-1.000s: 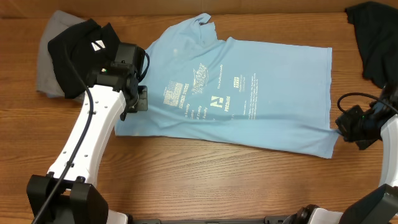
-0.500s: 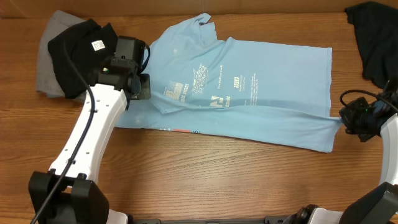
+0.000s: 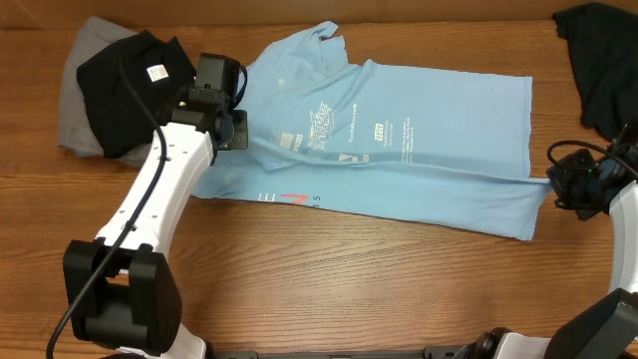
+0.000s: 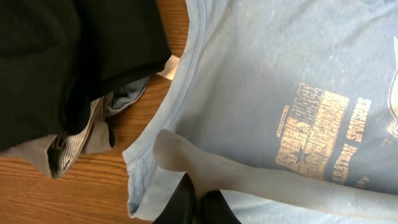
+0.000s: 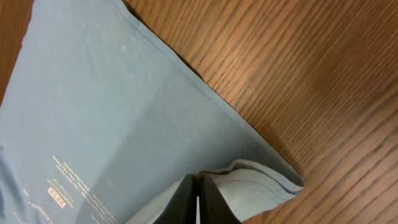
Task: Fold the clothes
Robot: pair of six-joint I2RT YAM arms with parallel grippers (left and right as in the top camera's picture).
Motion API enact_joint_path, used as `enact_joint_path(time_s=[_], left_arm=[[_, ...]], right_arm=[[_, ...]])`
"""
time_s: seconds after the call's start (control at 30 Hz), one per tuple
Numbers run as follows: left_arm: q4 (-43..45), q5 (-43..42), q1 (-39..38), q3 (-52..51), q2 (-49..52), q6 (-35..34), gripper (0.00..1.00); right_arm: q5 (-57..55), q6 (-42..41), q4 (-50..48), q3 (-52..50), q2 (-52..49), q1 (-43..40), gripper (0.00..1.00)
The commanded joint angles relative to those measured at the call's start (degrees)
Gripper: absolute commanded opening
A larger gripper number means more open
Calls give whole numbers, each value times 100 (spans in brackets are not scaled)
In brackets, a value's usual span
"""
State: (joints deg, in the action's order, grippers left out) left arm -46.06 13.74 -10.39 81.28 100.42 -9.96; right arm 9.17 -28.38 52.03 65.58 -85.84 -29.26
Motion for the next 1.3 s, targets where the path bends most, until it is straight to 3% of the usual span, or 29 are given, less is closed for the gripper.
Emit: enact_joint_path(time_s=[0.0,0.03,0.1,0.23,0.4,0.53,0.63,0.87,1.0,1.13,1.23,1.27], left_arm=[[63,22,39,96,39,103,30],[-11,175,52,96,39,101,51],[-160,232,96,98,39,101,67],[-669,225,208,96,42,98,76],[-1353,-452,332,17,55,98,77],[-1379,-855,337,-479,57,52,78],[-1185,-872,337,-984,57,4,79],[-229,-815,345,-1801,57,-337,80],[317,-804,409,-2048,57,-481,80],[577,-879,455,-2216,61,-675,77],[697,-887,455,-2280,127,-704,75],[702,-887,455,-2284,197,-704,72]], right_arm=[[-59,7,-79,35,-28,-7,42],[-221,7,-59,35,-28,-42,55],[-428,7,-15,35,-28,-105,57],[-748,-2,229,11,-35,-243,59],[-745,-13,330,-459,-118,-313,59],[-271,168,103,-1078,-376,-313,54],[404,380,-181,-1453,-525,-295,54],[695,439,-831,-1810,-688,-291,68],[1095,439,-1115,-1849,-721,-286,65],[1145,437,-1191,-1849,-754,-286,53],[1075,402,-1198,-1849,-761,-286,52],[918,297,-1189,-1851,-763,-286,57]])
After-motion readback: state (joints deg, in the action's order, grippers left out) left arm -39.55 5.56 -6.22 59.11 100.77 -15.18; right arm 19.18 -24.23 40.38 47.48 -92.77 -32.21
